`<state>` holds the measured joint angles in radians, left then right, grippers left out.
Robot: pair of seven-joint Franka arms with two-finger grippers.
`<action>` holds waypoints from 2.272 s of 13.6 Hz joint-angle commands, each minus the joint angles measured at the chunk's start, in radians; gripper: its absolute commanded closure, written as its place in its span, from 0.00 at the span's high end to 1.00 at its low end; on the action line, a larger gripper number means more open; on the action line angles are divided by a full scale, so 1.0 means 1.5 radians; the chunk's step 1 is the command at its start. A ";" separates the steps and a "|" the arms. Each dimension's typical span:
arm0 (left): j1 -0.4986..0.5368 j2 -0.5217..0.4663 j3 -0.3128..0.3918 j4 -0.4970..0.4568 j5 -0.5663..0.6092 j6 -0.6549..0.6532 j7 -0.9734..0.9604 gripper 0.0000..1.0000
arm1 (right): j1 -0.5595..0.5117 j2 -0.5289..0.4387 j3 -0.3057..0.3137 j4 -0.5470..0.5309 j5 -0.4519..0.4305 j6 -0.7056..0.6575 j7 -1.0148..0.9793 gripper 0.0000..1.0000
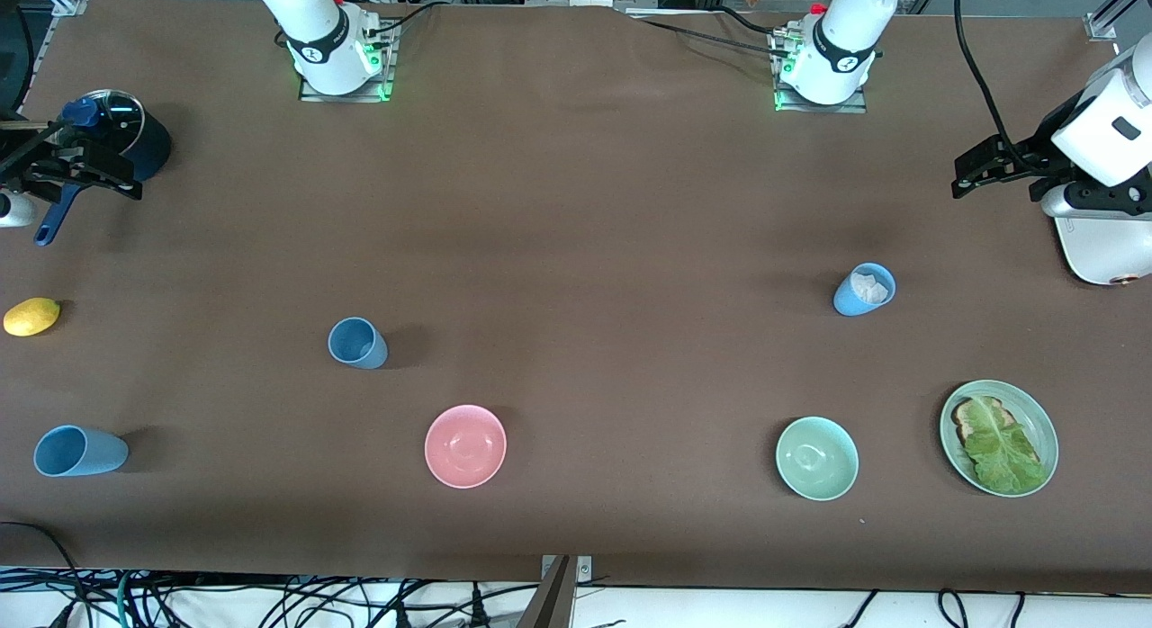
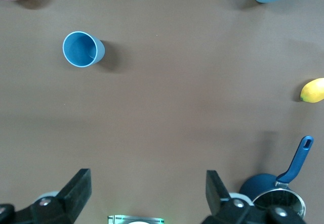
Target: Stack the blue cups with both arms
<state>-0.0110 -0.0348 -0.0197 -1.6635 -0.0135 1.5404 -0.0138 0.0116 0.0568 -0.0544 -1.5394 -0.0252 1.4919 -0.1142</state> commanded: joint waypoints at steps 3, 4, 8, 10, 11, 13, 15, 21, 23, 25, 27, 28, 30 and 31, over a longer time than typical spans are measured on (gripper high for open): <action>0.000 0.000 0.001 0.007 0.011 -0.008 0.017 1.00 | 0.001 -0.001 0.004 0.005 -0.013 -0.004 0.011 1.00; 0.000 0.000 0.001 0.007 0.011 -0.008 0.017 1.00 | 0.001 -0.001 0.004 0.005 -0.013 -0.003 0.011 1.00; 0.000 0.000 0.001 0.007 0.010 -0.008 0.019 1.00 | 0.000 -0.003 0.000 0.006 -0.015 -0.008 0.009 1.00; 0.001 0.001 0.003 0.007 0.010 -0.008 0.021 1.00 | 0.000 -0.003 0.000 0.006 -0.015 -0.009 0.008 1.00; 0.001 0.001 0.003 0.007 0.010 -0.008 0.020 1.00 | 0.000 -0.003 -0.001 0.006 -0.015 -0.009 0.008 1.00; 0.001 0.001 0.003 0.007 0.010 -0.008 0.020 1.00 | -0.001 -0.001 -0.002 0.006 -0.016 -0.007 0.010 1.00; 0.001 0.001 0.003 0.006 0.010 -0.008 0.019 1.00 | -0.002 -0.003 -0.003 0.006 -0.016 -0.009 0.009 1.00; 0.002 0.002 0.004 0.007 0.010 -0.011 0.018 1.00 | -0.002 -0.004 -0.002 0.006 -0.016 -0.009 0.010 1.00; 0.015 0.003 0.003 0.006 0.009 -0.023 0.018 1.00 | -0.002 -0.004 -0.002 0.006 -0.015 -0.010 0.010 1.00; 0.016 0.011 0.001 0.007 0.011 -0.039 0.018 1.00 | -0.002 -0.004 -0.002 0.006 -0.015 -0.009 0.010 1.00; 0.017 0.018 0.002 0.007 0.011 -0.037 0.018 1.00 | -0.002 -0.004 -0.002 0.006 -0.015 -0.009 0.009 1.00; 0.017 0.021 0.003 0.011 0.011 -0.035 0.018 1.00 | -0.002 -0.004 -0.001 0.006 -0.014 -0.009 0.010 1.00; 0.018 0.028 0.003 0.020 0.011 -0.036 0.019 1.00 | -0.002 -0.004 -0.001 0.006 -0.014 -0.009 0.010 1.00; 0.018 0.028 0.003 0.019 0.010 -0.036 0.019 1.00 | -0.002 -0.004 -0.001 0.006 -0.015 -0.010 0.009 1.00</action>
<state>0.0118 -0.0043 -0.0150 -1.6622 -0.0123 1.4983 -0.0077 0.0110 0.0568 -0.0597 -1.5396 -0.0362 1.4908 -0.1133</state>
